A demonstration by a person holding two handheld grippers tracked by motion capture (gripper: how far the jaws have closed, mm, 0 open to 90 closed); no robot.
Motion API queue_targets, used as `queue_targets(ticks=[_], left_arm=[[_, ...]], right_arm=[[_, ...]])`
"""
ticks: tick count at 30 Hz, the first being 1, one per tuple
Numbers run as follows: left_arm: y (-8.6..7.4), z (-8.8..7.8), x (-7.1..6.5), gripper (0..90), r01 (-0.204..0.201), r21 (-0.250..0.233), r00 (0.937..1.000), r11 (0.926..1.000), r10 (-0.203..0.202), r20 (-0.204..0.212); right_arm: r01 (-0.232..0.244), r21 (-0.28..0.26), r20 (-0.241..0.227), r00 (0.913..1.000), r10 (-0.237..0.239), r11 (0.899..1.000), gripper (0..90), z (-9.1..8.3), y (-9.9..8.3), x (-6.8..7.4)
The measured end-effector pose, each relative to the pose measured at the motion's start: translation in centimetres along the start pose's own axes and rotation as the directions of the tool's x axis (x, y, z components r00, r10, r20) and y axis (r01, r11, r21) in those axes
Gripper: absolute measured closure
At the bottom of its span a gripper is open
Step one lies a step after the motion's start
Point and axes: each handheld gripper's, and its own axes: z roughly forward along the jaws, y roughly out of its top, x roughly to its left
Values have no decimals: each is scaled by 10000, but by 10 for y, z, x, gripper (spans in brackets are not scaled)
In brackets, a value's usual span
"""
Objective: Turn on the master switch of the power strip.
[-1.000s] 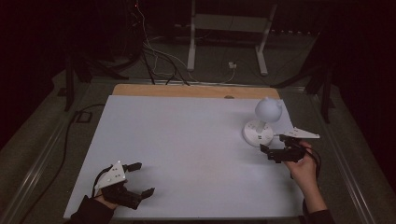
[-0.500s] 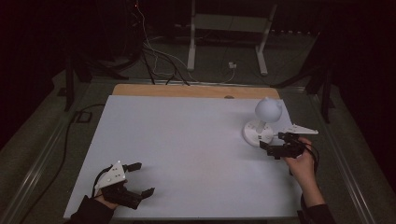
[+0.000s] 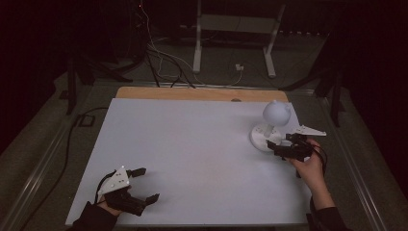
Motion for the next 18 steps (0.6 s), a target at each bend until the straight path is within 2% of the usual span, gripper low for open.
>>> queue_targets(ticks=[1, 5, 6, 8, 10, 12, 17, 18], left_arm=[[0, 0, 0, 2, 8, 1, 10000, 10000, -8, -2], [0, 0, 0, 2, 5, -2, 10000, 10000, -5, -5], [0, 0, 0, 2, 6, -2, 10000, 10000, -6, 1], [0, 0, 0, 2, 11, -5, 10000, 10000, -11, -11], [0, 0, 0, 2, 8, -10, 10000, 10000, -8, 0], [0, 0, 0, 2, 0, 4, 10000, 10000, 0, -6], [0, 0, 0, 2, 11, 3, 10000, 10000, -11, -7], [0, 0, 0, 2, 4, 11, 10000, 10000, -4, -9]], right_arm=[[-71, 81, 29, 10000, 70, 9999, 158, 0, 0, 0], [-335, 75, 185, 9993, 334, 9994, 223, -1, 1, -1], [-477, 131, 306, 9984, 473, 9988, 276, -2, 3, -1], [-448, 121, 390, 9983, 443, 9989, 298, -2, 3, -1], [-422, 161, 595, 9974, 412, 9990, 382, -4, 5, -1], [-441, 165, 666, 9969, 429, 9989, 400, -4, 5, -2], [-432, 312, 810, 9959, 405, 9986, 545, -4, 6, -2], [-432, 312, 810, 9959, 405, 9986, 545, -4, 6, -2]])
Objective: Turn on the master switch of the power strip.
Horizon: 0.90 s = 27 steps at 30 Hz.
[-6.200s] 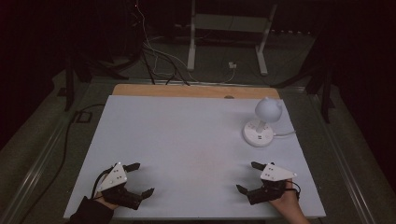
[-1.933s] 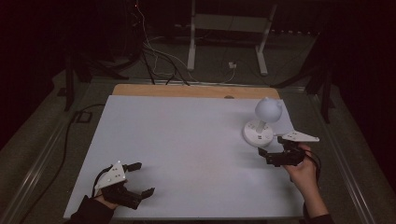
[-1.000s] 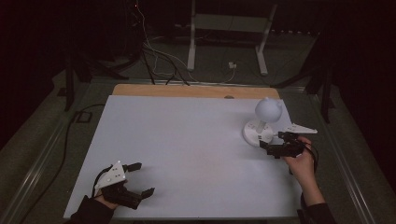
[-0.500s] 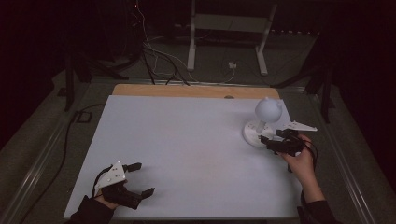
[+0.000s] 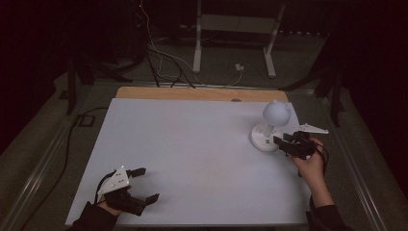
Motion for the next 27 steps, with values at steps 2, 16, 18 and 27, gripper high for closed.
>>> queue_targets(ticks=[2, 16, 18, 27], left_arm=[[0, 0, 0, 2, 0, 3, 10000, 10000, 0, -3], [0, 0, 0, 2, 31, -5, 10000, 10000, -31, 7], [0, 0, 0, 2, 42, -8, 10000, 10000, -42, 17], [0, 0, 0, 2, 51, 4, 10000, 10000, -51, 12]], right_arm=[[14, 74, 7, 10000, -14, 10000, 608, 1, 0, 0], [42, 479, 364, 9993, -59, 9988, 898, 6, -3, -3], [-26, 490, 364, 9993, 9, 9988, 899, 7, -5, -4], [354, 485, 508, 9980, -378, 9982, 900, 14, -9, -5]])
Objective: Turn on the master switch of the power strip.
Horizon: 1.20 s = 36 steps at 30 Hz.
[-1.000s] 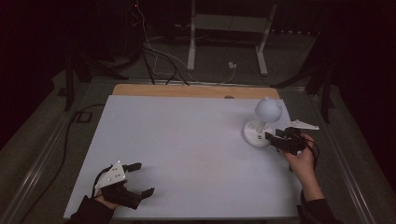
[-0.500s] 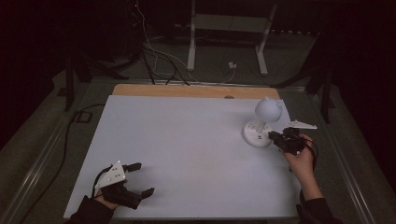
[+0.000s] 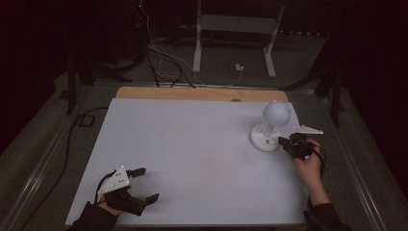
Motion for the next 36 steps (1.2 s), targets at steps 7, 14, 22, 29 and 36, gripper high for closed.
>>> queue_targets(ticks=[7, 14, 22, 29, 36], left_arm=[[0, 0, 0, 2, -4, 35, 10000, 10000, 4, 5], [0, 0, 0, 2, -4, 41, 10000, 10000, 4, 2], [0, 0, 0, 2, -25, -19, 10000, 10000, 25, -19], [0, 0, 0, 2, -23, -7, 10000, 10000, 23, -25], [0, 0, -1, 2, -14, -5, 10000, 10000, 14, -31]], right_arm=[[76, -71, -45, 10000, -76, 9999, 900, 2, 1, 1], [202, -78, 7, 9998, -202, 9998, 900, 7, 0, 3], [600, -39, 262, 9979, -599, 9982, 900, 12, 1, 6], [499, -6, 390, 9980, -498, 9988, 900, 13, 0, 7], [847, 69, 948, 9919, -850, 9964, 900, 15, 0, 15]])
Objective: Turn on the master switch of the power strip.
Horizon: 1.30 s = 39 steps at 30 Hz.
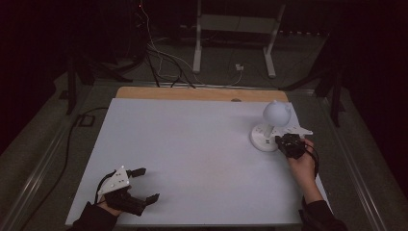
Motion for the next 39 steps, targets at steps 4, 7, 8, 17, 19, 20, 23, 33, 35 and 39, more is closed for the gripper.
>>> queue_targets(ticks=[4, 7, 8, 17, 19, 20, 23, 33, 35, 39], left_arm=[[0, 0, 0, 2, -2, -11, 10000, 10000, 2, 1], [0, 0, 0, 2, -3, -15, 10000, 10000, 3, 12], [0, 0, 0, 2, 1, -18, 10000, 10000, -1, 12], [0, 0, 0, 2, 15, -47, 10000, 10000, -15, 34], [0, 0, 0, 2, 4, -37, 10000, 10000, -4, 39], [0, 0, 0, 2, 2, -40, 10000, 10000, -2, 38], [0, 0, 1, 2, 36, -66, 10000, 10000, -35, 33], [0, 0, 1, 2, 18, -55, 10000, 10000, -18, 23], [0, 0, 1, 3, -10, -50, 10000, 10000, 10, 24], [0, -1, 1, 2, -1, -94, 10000, 10000, 1, 9]], right_arm=[[57, 3, 4, 10000, -57, 10000, 900, 0, 0, 0], [58, 61, -53, 10000, -57, 10000, 900, 1, 0, -1], [58, 61, -53, 10000, -57, 10000, 900, 1, 0, -1], [96, 128, -54, 9999, -96, 9999, 900, 3, 0, 0], [102, 131, -57, 9999, -101, 9999, 900, 3, 0, 0], [47, 74, -76, 10000, -46, 10000, 900, 3, 0, -1], [138, 22, -33, 9999, -138, 9999, 900, 2, -1, 0], [-442, -384, -137, 9990, 437, 9983, 900, -9, -4, -13], [-770, -478, -319, 9966, 755, 9959, 900, -14, -1, -15], [-833, -695, -464, 9957, 802, 9941, 895, -23, 4, -14]])
